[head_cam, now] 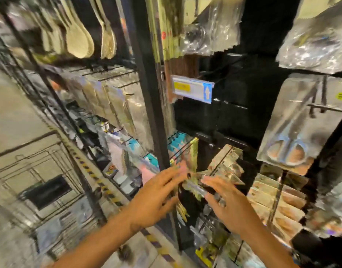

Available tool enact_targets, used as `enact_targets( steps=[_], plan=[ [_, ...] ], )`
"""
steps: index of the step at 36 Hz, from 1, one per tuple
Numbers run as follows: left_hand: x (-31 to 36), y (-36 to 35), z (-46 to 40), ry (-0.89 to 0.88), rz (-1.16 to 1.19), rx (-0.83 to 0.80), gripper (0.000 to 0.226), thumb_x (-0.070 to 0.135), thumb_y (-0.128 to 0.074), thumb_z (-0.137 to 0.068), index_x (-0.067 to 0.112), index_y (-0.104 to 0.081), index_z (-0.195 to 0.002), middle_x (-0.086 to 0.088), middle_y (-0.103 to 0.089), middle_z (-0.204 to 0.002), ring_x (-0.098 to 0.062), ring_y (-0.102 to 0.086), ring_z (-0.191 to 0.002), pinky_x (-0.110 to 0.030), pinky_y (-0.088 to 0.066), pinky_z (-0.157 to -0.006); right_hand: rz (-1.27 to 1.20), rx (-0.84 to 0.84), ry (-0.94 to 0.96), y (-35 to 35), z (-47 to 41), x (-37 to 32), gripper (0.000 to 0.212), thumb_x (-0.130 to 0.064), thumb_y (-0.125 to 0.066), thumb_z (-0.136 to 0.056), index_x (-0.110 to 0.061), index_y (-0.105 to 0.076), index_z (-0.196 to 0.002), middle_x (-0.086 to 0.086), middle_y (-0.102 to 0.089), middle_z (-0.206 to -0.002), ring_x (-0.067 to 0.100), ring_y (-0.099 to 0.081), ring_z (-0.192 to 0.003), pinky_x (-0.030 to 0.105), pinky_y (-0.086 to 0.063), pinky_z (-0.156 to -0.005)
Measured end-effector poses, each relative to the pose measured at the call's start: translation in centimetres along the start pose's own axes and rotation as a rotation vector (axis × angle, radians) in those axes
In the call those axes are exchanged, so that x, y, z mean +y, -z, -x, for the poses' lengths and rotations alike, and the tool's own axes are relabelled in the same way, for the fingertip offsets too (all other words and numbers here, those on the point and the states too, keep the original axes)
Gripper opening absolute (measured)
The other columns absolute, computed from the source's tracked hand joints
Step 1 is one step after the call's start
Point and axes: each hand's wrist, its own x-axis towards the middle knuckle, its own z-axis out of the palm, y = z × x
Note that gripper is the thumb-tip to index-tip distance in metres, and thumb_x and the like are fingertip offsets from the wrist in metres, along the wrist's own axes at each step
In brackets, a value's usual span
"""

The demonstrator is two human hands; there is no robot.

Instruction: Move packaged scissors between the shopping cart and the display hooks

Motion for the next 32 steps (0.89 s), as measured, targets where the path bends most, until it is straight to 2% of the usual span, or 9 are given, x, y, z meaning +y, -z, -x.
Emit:
enact_targets(
  steps=[4,7,9,12,16,20,25,28,32],
  plan=[
    [-3.6,0.1,7.5,0.172,-0.072,-0.014,0.057,0.049,-0.037,-0.105,0.033,-0.026,-0.159,0.006,-0.026,-0.166,-0.022,-0.021,-0.154,-0.044,-0.036,-0.119,0.062,-0.162,0.133,-4.6,-1.2,-3.1,0.042,-0.036,-0.056,-0.1,-0.038,-0.051,-0.142,-0.034,-0.037,-0.139,-0.013,-0.03,-0.133,0.007,-0.02,-0.113],
    [-6.2,-0.1,13.3,0.249,-0.074,0.011,0.055,0.046,-0.036,-0.105,0.029,-0.033,-0.157,0.002,-0.035,-0.162,-0.024,-0.026,-0.152,-0.05,-0.035,-0.118,0.095,-0.291,0.181,-8.5,-1.9,-5.9,0.044,-0.038,-0.055,-0.101,-0.034,-0.048,-0.145,-0.025,-0.039,-0.146,-0.004,-0.033,-0.137,0.012,-0.02,-0.117],
    [-8.1,-0.2,17.4,0.316,-0.067,-0.002,0.058,0.042,-0.045,-0.104,0.03,-0.03,-0.158,0.003,-0.03,-0.165,-0.021,-0.02,-0.155,-0.05,-0.031,-0.121,0.105,-0.354,0.215,-11.5,-2.2,-7.8,0.047,-0.041,-0.054,-0.101,-0.037,-0.043,-0.147,-0.027,-0.034,-0.147,-0.003,-0.028,-0.14,0.015,-0.018,-0.121],
    [-10.1,0.5,23.3,0.42,0.003,-0.007,0.061,0.048,-0.044,-0.104,0.03,-0.027,-0.159,0.007,-0.018,-0.168,-0.015,-0.009,-0.157,-0.045,-0.02,-0.126,0.161,-0.478,0.259,-15.7,-2.9,-11.2,0.05,-0.045,-0.047,-0.103,-0.04,-0.034,-0.151,-0.031,-0.022,-0.148,-0.01,-0.013,-0.14,0.001,0.003,-0.111],
    [-12.2,2.3,30.2,0.566,-0.023,0.012,0.066,0.063,-0.028,-0.101,0.03,-0.032,-0.157,0.01,-0.02,-0.167,-0.018,-0.009,-0.156,-0.044,-0.016,-0.125,0.186,-0.583,0.288,-20.9,-3.8,-16.2,0.055,-0.052,-0.043,-0.102,-0.037,-0.032,-0.153,-0.024,-0.025,-0.154,-0.007,-0.015,-0.141,0.009,-0.006,-0.113],
    [-15.5,3.5,37.6,0.738,-0.077,-0.049,0.072,0.069,-0.019,-0.095,0.04,-0.011,-0.16,0.019,0.002,-0.167,-0.013,0.005,-0.155,-0.037,0.006,-0.123,0.202,-0.647,0.296,-27.3,-4.7,-20.9,0.052,-0.051,-0.046,-0.102,-0.039,-0.033,-0.151,-0.026,-0.027,-0.152,-0.002,-0.02,-0.144,0.012,-0.013,-0.114],
    [-18.9,4.7,44.9,0.872,-0.096,-0.048,0.07,0.066,-0.018,-0.094,0.044,-0.003,-0.159,0.018,0.004,-0.168,-0.014,0.007,-0.156,-0.04,-0.006,-0.128,0.266,-0.746,0.366,-34.3,-6.1,-26.2,0.059,-0.047,-0.051,-0.101,-0.031,-0.033,-0.154,-0.013,-0.029,-0.159,0.008,-0.02,-0.149,0.016,-0.013,-0.115],
    [-20.4,4.8,48.6,0.909,-0.083,-0.004,0.066,0.06,-0.033,-0.1,0.042,-0.01,-0.159,0.018,-0.003,-0.167,-0.014,0.002,-0.156,-0.033,-0.002,-0.127,0.307,-0.81,0.368,-38.2,-7.2,-28.3,0.063,-0.052,-0.051,-0.1,-0.033,-0.028,-0.155,-0.012,-0.024,-0.162,0.011,-0.014,-0.152,0.025,-0.012,-0.121],
    [-22.5,4.6,52.3,0.969,-0.04,0.006,0.065,0.064,-0.028,-0.1,0.034,-0.029,-0.158,0.009,-0.029,-0.164,-0.023,-0.025,-0.152,-0.03,-0.01,-0.121,0.353,-0.889,0.384,-41.7,-8.5,-30.7,0.066,-0.047,-0.052,-0.101,-0.031,-0.024,-0.158,-0.01,-0.02,-0.164,0.011,-0.012,-0.153,0.028,-0.013,-0.123]
  ],
)
